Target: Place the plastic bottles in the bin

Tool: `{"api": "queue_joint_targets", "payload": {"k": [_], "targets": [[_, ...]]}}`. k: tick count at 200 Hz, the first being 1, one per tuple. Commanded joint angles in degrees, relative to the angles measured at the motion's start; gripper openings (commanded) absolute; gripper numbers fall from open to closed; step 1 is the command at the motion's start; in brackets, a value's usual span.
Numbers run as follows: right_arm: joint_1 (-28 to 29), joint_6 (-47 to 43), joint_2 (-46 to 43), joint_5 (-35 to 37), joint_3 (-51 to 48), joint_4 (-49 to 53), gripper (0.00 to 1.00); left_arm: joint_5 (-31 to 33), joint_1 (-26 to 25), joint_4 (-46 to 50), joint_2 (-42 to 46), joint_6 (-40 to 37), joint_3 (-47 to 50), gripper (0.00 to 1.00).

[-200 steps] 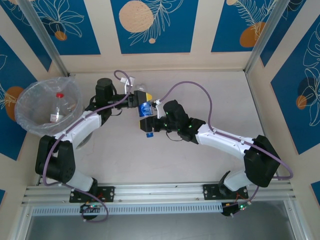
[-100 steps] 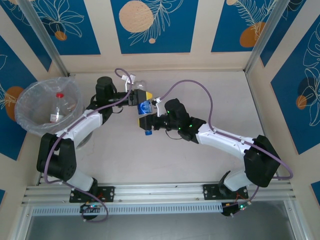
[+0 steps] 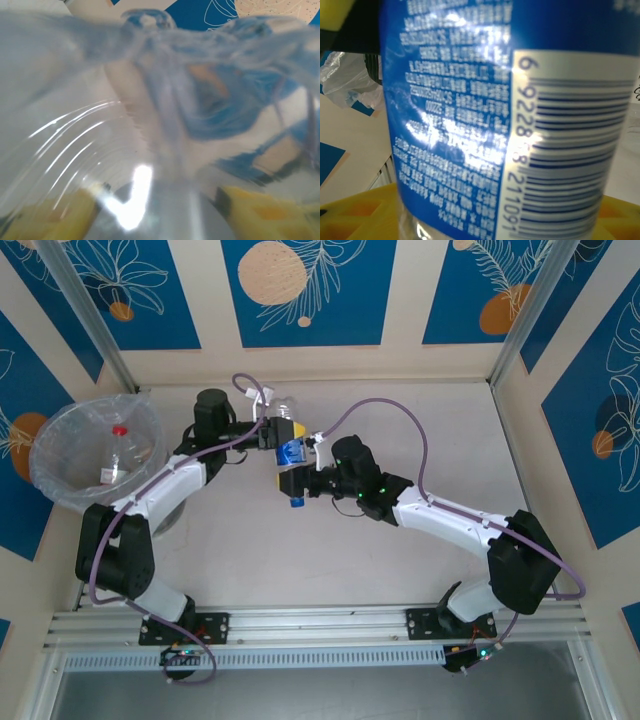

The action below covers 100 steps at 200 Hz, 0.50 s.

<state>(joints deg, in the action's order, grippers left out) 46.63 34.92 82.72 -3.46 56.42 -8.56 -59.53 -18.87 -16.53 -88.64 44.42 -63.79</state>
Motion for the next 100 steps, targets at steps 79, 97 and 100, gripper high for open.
{"api": "queue_joint_targets", "payload": {"k": [79,97,100], "targets": [[-1.0,0.2,-0.1,-0.7,-0.3,1.7,0.92,5.4,-0.9,9.9,-1.3,-5.2,-5.0,0.48],[-1.1,-0.7,-0.2,-0.8,0.4,3.7,0.98,6.1,-0.9,10.8,-1.5,-5.8,-5.4,0.48],[-1.1,-1.0,-0.2,-0.8,0.6,4.1,0.99,6.2,-0.9,11.0,-1.5,-5.9,-5.5,0.48]]}}
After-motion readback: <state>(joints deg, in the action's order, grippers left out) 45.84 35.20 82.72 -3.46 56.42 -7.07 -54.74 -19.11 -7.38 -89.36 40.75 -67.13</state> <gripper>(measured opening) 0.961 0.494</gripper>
